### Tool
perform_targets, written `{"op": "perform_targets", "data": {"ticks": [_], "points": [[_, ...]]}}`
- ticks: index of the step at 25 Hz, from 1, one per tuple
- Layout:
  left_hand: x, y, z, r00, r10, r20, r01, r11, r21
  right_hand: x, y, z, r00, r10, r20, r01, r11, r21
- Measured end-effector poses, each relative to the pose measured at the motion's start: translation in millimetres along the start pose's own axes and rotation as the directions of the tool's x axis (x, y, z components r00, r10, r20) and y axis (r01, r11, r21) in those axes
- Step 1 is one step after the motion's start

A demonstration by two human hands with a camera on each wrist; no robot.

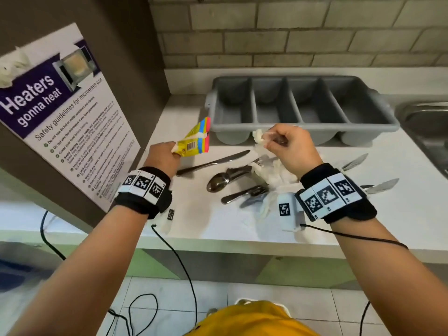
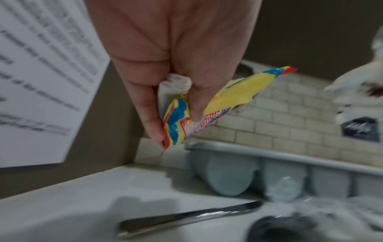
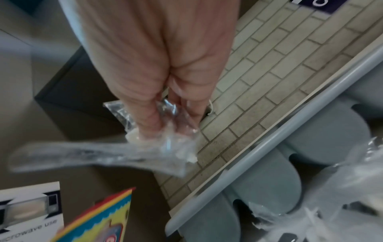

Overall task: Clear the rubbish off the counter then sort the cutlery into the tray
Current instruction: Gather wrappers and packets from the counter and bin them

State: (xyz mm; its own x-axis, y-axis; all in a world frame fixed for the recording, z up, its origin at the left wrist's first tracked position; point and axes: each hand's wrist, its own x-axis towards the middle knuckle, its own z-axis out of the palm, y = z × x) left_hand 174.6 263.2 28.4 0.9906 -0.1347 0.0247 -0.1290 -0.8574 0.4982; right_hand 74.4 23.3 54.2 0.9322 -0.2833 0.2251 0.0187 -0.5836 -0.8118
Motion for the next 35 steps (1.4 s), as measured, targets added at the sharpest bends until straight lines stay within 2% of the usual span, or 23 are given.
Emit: {"op": "perform_targets", "data": {"ticks": [5,8,11,13,16,18,20,23,27,31,35], "points": [[-87,68,22,0.985,0.165,-0.044,-0.170,0.967,-0.191,-57,20,-42,0.998,0.016,-0.053,-0.007,0.985,0.170],[-145,89,49,0.981,0.188,-0.043,-0.193,0.946,-0.262,-99,50,-60,0.998,0.012,-0.065,0.005,0.966,0.259],[-193,94,78,0.968,0.251,-0.001,-0.233,0.899,-0.371,-142,79,-68,0.997,-0.008,-0.080,0.029,0.964,0.264],[-223,87,103,0.961,0.270,0.060,-0.223,0.885,-0.409,-174,98,-66,0.998,-0.010,-0.069,0.026,0.971,0.237],[-261,70,136,0.951,0.237,0.199,-0.127,0.884,-0.449,-218,130,-54,0.999,0.037,-0.027,-0.031,0.982,0.188],[-279,54,157,0.937,0.220,0.272,-0.097,0.910,-0.402,-243,149,-40,0.997,0.081,0.000,-0.080,0.989,0.127],[-292,33,183,0.924,0.141,0.356,-0.027,0.951,-0.307,-268,170,-18,0.984,0.167,0.067,-0.172,0.983,0.066],[-306,-7,232,0.861,-0.032,0.507,0.139,0.975,-0.175,-302,212,29,0.935,0.326,0.141,-0.329,0.944,0.001],[-311,-68,311,0.769,-0.187,0.612,0.250,0.968,-0.019,-328,287,94,0.848,0.488,0.210,-0.495,0.868,-0.017],[-304,-129,414,0.676,-0.247,0.694,0.246,0.964,0.104,-346,389,162,0.752,0.603,0.265,-0.590,0.796,-0.135],[-299,-173,510,0.661,-0.301,0.687,0.252,0.952,0.174,-362,479,220,0.672,0.662,0.333,-0.622,0.748,-0.233]]}}
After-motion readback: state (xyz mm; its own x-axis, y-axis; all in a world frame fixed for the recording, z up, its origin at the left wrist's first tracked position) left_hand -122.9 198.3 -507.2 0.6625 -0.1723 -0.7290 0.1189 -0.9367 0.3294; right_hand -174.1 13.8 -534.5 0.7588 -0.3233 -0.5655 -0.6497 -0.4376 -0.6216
